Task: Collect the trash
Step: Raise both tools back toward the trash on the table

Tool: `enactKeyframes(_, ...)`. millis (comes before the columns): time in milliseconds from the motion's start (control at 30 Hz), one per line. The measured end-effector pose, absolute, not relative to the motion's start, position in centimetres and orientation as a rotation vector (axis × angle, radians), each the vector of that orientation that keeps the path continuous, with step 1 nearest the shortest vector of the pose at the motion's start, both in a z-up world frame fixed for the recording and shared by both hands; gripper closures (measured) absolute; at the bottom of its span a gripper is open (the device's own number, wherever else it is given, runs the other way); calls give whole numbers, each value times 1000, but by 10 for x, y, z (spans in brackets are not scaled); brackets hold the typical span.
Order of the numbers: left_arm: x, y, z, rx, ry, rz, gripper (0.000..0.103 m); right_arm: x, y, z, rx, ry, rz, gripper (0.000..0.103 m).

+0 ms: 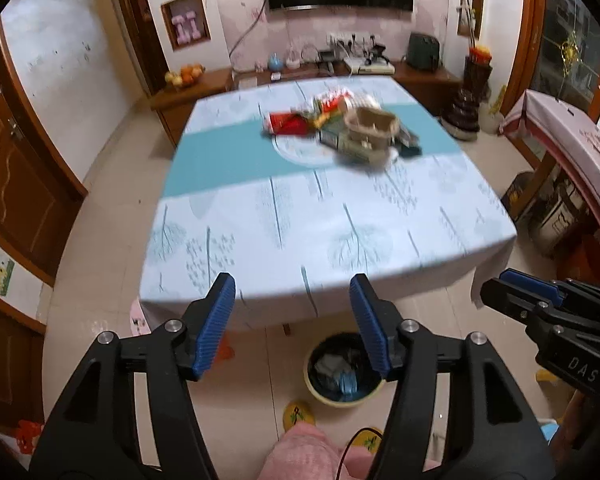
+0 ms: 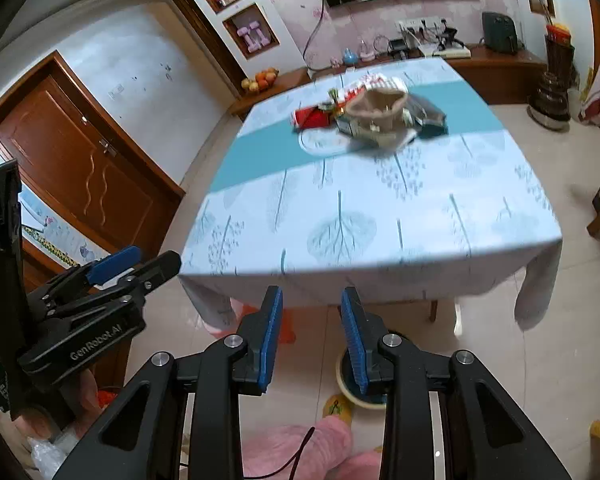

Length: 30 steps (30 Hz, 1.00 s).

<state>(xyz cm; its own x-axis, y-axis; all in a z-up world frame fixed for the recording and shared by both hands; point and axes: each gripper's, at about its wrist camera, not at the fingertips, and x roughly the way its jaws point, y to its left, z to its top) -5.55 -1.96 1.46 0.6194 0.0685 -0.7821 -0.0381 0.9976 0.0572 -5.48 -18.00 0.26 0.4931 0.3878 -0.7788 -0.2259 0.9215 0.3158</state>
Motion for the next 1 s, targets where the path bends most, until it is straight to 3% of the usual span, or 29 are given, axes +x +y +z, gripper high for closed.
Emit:
enactKeyframes(233, -18, -4, 42, 44, 832, 59, 38, -13, -182, 33, 192, 944, 344, 68)
enactKeyframes(533, 94, 38, 47, 94, 830, -27, 36, 96, -178, 40, 276, 926, 212, 56)
enactKeyframes(700, 189, 73, 37, 124, 894, -124, 36, 167, -176, 25, 343, 949, 92, 47)
enactKeyframes(1000, 351, 103, -14, 302, 988, -291, 36, 281, -192, -37, 446, 1051, -148, 47)
